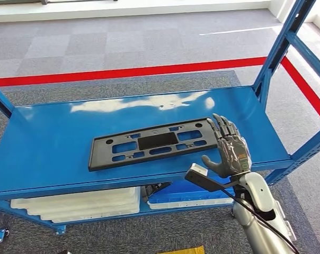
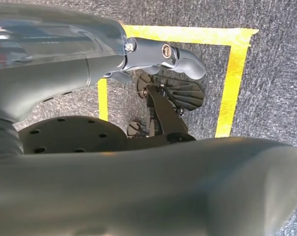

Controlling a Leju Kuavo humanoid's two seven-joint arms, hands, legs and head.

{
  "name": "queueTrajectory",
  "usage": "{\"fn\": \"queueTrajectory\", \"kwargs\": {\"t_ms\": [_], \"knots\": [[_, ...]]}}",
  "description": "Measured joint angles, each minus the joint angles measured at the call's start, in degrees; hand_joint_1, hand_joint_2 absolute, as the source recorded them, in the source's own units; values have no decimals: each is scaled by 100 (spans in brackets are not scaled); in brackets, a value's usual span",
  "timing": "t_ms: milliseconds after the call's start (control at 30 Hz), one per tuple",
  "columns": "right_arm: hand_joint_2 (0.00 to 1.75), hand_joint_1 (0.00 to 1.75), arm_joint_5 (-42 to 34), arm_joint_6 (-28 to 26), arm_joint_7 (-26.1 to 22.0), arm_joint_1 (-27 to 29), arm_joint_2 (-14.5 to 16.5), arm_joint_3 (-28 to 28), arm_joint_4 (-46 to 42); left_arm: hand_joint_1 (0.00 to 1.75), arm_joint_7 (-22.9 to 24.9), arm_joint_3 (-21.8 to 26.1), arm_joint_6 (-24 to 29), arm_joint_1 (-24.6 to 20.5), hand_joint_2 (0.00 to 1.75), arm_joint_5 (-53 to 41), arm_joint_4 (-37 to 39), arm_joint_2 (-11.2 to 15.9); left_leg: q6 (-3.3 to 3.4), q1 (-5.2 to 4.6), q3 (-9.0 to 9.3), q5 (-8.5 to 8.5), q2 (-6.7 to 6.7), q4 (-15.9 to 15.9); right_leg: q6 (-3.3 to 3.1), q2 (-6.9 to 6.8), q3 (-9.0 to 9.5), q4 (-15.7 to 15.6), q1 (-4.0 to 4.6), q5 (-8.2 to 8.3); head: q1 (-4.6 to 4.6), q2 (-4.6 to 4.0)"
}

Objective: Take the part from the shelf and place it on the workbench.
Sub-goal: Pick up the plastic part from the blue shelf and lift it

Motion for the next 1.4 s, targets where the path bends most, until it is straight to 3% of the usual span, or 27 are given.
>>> {"fn": "queueTrajectory", "kwargs": {"t_ms": [800,1367,1400], "knots": [[175,0,377,13,129,-809,-140,751,1438,0,8,-231,-50,-1,0,-215,0,0,0,0,1,0,0,0,0,0,0,0,0,0,1,0],[175,0,444,-201,145,-1541,-144,930,2826,0,35,-352,-70,0,0,-295,0,0,1,0,3,1,0,1,0,1,0,0,0,0,0,0],[175,44,426,-197,137,-1566,-146,930,2874,0,34,-354,-70,0,0,-295,0,0,1,0,4,1,0,1,0,1,0,0,0,0,0,0]]}}
